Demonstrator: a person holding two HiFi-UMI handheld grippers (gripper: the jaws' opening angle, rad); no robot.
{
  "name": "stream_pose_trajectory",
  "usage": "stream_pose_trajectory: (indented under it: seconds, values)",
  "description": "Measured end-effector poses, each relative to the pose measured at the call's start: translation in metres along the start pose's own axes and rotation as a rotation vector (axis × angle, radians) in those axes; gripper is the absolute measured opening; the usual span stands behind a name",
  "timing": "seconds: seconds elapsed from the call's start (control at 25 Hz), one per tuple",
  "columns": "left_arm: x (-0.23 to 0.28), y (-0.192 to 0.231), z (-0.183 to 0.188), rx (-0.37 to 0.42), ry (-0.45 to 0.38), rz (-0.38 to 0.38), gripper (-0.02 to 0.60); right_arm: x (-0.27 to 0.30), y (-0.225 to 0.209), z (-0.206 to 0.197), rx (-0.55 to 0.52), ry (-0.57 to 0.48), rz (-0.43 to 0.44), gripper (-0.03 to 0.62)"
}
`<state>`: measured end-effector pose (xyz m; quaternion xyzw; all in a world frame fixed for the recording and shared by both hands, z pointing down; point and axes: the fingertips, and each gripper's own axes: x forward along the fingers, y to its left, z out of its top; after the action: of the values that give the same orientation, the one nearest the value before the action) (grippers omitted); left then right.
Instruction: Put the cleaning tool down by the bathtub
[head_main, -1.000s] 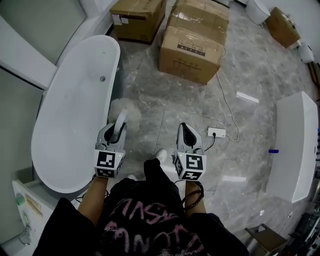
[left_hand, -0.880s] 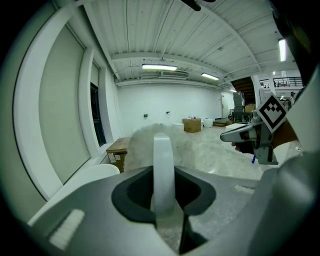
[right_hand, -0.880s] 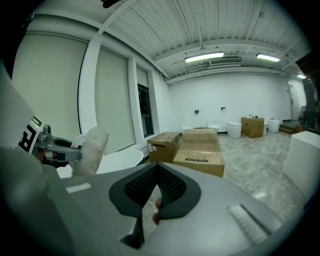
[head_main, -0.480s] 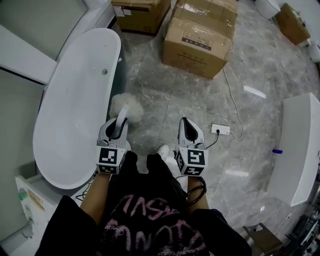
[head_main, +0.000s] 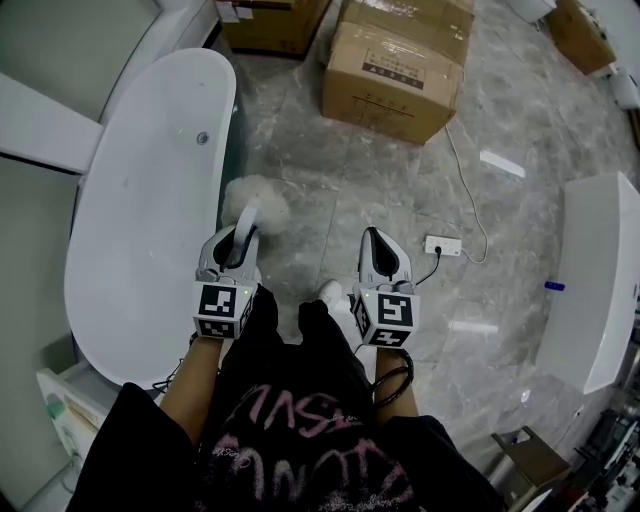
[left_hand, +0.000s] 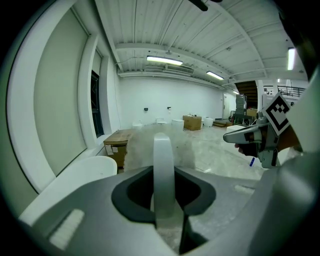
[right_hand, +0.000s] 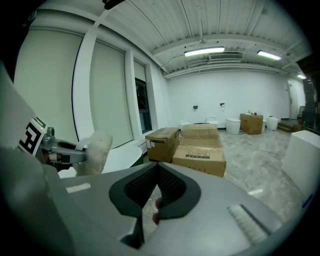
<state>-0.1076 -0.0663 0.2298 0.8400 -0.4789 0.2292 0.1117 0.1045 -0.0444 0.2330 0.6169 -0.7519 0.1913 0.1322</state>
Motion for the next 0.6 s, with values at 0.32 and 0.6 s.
stream_pose_trajectory:
  seconds: [0.32, 0.6]
  values:
    - [0.016, 0.018, -0.023, -0.012, 0.047, -0.040, 0.078, 0.018, 0.006, -0.014, 0.013, 0.016, -0.052, 0.025]
    - [0.029, 0.020, -0.045, -0.016, 0.081, -0.060, 0.078, 0.028, 0.012, -0.031, 0.016, 0.042, -0.059, 0.025]
